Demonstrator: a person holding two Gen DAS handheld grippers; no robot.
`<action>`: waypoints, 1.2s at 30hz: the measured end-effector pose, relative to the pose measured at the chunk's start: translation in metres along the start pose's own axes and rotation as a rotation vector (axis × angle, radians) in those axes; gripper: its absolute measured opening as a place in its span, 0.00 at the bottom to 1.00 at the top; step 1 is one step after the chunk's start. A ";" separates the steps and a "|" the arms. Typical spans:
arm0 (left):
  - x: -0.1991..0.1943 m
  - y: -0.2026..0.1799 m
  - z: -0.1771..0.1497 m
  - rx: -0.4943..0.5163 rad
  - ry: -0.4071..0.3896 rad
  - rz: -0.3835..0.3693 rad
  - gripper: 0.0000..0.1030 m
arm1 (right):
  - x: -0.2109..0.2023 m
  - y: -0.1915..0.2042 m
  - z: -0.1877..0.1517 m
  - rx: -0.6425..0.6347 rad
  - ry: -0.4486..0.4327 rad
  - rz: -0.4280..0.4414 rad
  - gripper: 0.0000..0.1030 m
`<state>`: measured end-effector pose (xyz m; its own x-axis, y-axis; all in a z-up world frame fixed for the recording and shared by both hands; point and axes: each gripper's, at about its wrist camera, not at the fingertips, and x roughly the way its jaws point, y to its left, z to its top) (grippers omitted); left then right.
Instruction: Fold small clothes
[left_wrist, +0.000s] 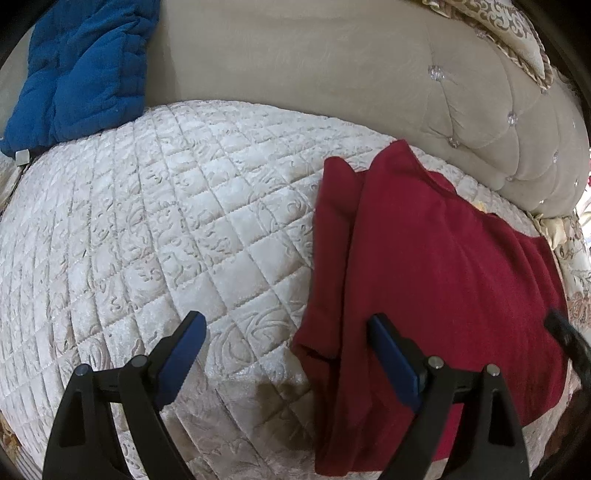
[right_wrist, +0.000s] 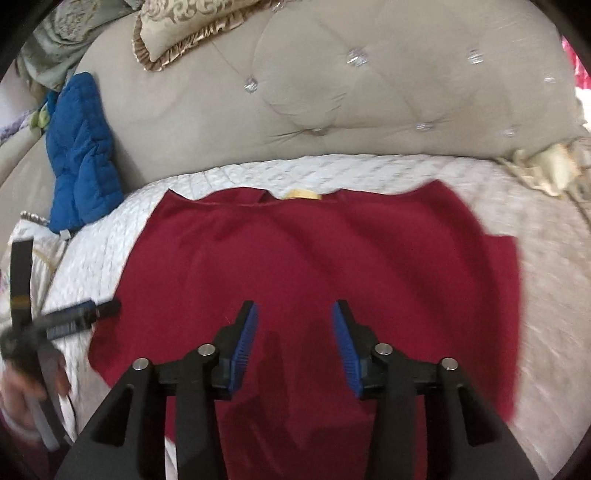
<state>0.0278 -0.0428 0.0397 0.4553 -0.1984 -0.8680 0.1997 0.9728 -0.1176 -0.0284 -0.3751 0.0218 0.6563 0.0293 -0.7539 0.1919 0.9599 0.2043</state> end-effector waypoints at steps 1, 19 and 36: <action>-0.002 0.002 0.000 -0.007 -0.004 -0.003 0.90 | -0.008 -0.005 -0.005 -0.002 -0.004 -0.011 0.24; -0.005 0.000 0.010 -0.064 0.012 -0.215 0.94 | -0.035 -0.115 -0.036 0.197 -0.009 -0.014 0.49; 0.023 -0.032 0.009 -0.002 0.018 -0.219 0.38 | -0.004 -0.120 -0.023 0.229 -0.051 0.094 0.10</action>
<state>0.0396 -0.0791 0.0280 0.3856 -0.4030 -0.8300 0.2903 0.9069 -0.3055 -0.0709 -0.4842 -0.0144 0.7138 0.0959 -0.6937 0.2848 0.8652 0.4127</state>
